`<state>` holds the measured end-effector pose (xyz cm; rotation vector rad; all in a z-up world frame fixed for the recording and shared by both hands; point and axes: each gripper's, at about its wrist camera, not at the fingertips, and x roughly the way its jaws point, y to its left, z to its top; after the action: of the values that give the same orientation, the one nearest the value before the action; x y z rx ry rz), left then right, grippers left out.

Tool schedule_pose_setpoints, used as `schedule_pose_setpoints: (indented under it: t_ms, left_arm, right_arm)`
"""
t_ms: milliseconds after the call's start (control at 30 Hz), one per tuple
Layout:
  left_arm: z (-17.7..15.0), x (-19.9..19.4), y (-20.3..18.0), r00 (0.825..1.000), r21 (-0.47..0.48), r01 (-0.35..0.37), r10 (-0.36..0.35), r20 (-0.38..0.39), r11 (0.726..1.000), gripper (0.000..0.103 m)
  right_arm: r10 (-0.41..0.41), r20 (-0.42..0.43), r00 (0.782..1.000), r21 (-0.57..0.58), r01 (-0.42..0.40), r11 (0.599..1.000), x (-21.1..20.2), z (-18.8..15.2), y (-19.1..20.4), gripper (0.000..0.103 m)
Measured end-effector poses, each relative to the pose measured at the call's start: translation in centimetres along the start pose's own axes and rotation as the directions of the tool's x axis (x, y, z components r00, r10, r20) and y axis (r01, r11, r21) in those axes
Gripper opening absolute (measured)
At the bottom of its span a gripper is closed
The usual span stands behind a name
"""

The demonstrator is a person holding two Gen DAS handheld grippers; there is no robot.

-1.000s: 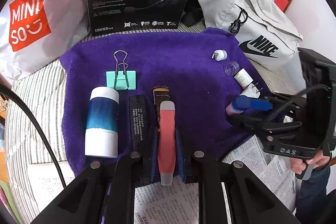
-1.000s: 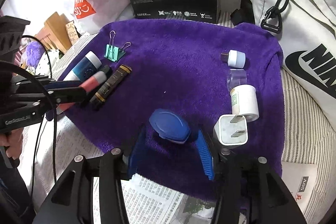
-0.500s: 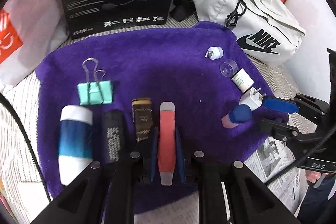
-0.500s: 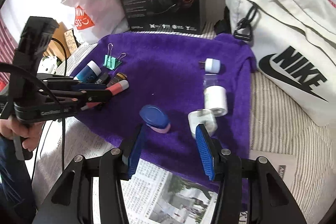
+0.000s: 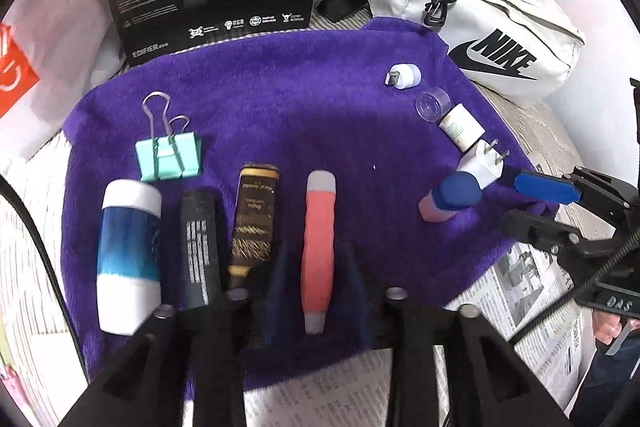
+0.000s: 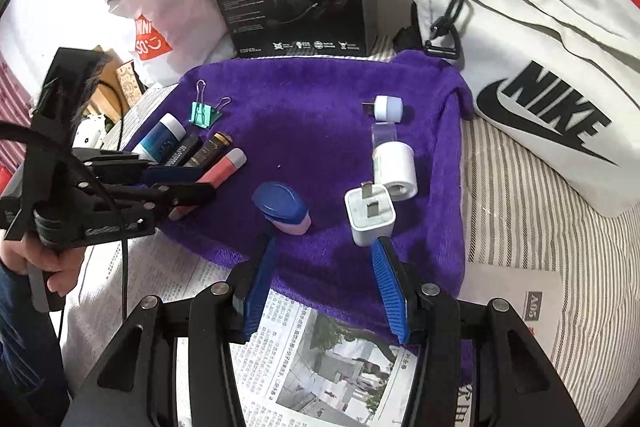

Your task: Organize rigid objects

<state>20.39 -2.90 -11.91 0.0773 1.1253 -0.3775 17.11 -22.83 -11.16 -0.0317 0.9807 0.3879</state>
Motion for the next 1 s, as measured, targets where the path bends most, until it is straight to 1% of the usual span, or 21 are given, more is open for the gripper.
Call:
schedule_pose_setpoints:
  t_ms: [133, 200, 233, 333, 400, 467, 533, 567, 633, 667, 700, 767, 867, 967, 1000]
  left_arm:
    - [-0.8, -1.2, -0.1, 1.000, -0.015, -0.016, 0.016, 0.011, 1.000, 0.039]
    - [-1.1, -2.3, -0.2, 0.997, -0.028, -0.065, 0.066, 0.025, 0.997, 0.056]
    - [-1.2, -2.7, -0.2, 0.996, -0.033, -0.078, 0.079, 0.032, 0.996, 0.058]
    - [-2.0, -4.8, -0.6, 0.996, -0.038, -0.057, 0.059, 0.071, 0.998, 0.064]
    - [-2.6, -6.1, -1.2, 0.992, -0.031, -0.078, 0.080, 0.097, 0.996, 0.074]
    - [-3.2, -7.0, -1.6, 0.988, -0.030, -0.097, 0.100, 0.120, 0.995, 0.080]
    - [-3.8, -8.1, -2.0, 0.982, -0.047, -0.110, 0.116, 0.151, 0.993, 0.081]
    - [-4.1, -8.6, -2.1, 0.979, -0.061, -0.111, 0.120, 0.167, 0.992, 0.083]
    - [-4.8, -9.5, -2.1, 0.974, -0.093, -0.109, 0.125, 0.190, 0.990, 0.089]
    - [-5.1, -9.9, -2.1, 0.972, -0.108, -0.111, 0.131, 0.197, 0.988, 0.091]
    - [-5.5, -10.2, -2.1, 0.970, -0.122, -0.114, 0.137, 0.202, 0.986, 0.091]
    - [-6.3, -10.8, -2.3, 0.968, -0.142, -0.119, 0.147, 0.204, 0.983, 0.092]
    - [-7.5, -11.8, -2.6, 0.965, -0.168, -0.123, 0.157, 0.209, 0.978, 0.097]
    - [-8.3, -12.6, -3.1, 0.963, -0.182, -0.115, 0.155, 0.219, 0.976, 0.097]
    - [-8.5, -12.8, -3.3, 0.962, -0.182, -0.117, 0.157, 0.222, 0.976, 0.097]
  right_arm:
    - [-0.019, -0.003, 1.000, 0.015, 0.019, 1.000, -0.4, -0.5, 0.0, 0.049]
    - [-0.033, -0.005, 0.999, 0.018, 0.033, 0.999, -0.7, -0.8, 0.0, 0.050]
    - [-0.033, -0.004, 0.999, 0.021, 0.033, 0.999, -0.9, -1.0, 0.1, 0.050]
    - [-0.035, 0.014, 0.999, 0.034, 0.035, 0.999, -2.0, -1.5, 0.3, 0.059]
    - [-0.037, 0.031, 0.999, 0.044, 0.035, 0.998, -2.9, -1.8, 0.5, 0.066]
    - [-0.042, 0.041, 0.998, 0.055, 0.040, 0.998, -3.7, -2.0, 0.6, 0.066]
    - [-0.047, 0.045, 0.998, 0.062, 0.044, 0.997, -4.4, -2.2, 0.9, 0.067]
    - [-0.052, 0.048, 0.997, 0.063, 0.049, 0.997, -4.9, -2.3, 1.1, 0.068]
    - [-0.067, 0.059, 0.996, 0.058, 0.063, 0.996, -5.7, -2.6, 1.6, 0.075]
    - [-0.075, 0.066, 0.995, 0.055, 0.071, 0.996, -6.2, -2.7, 1.8, 0.083]
    - [-0.083, 0.077, 0.994, 0.052, 0.079, 0.995, -6.7, -2.9, 2.1, 0.088]
    - [-0.104, 0.100, 0.990, 0.053, 0.099, 0.994, -7.8, -3.4, 2.4, 0.090]
    - [-0.144, 0.098, 0.985, 0.080, 0.136, 0.987, -9.0, -3.9, 2.6, 0.095]
    - [-0.193, 0.098, 0.976, 0.102, 0.183, 0.978, -10.0, -4.4, 2.6, 0.103]
    - [-0.205, 0.096, 0.974, 0.105, 0.195, 0.975, -10.0, -4.5, 2.6, 0.103]
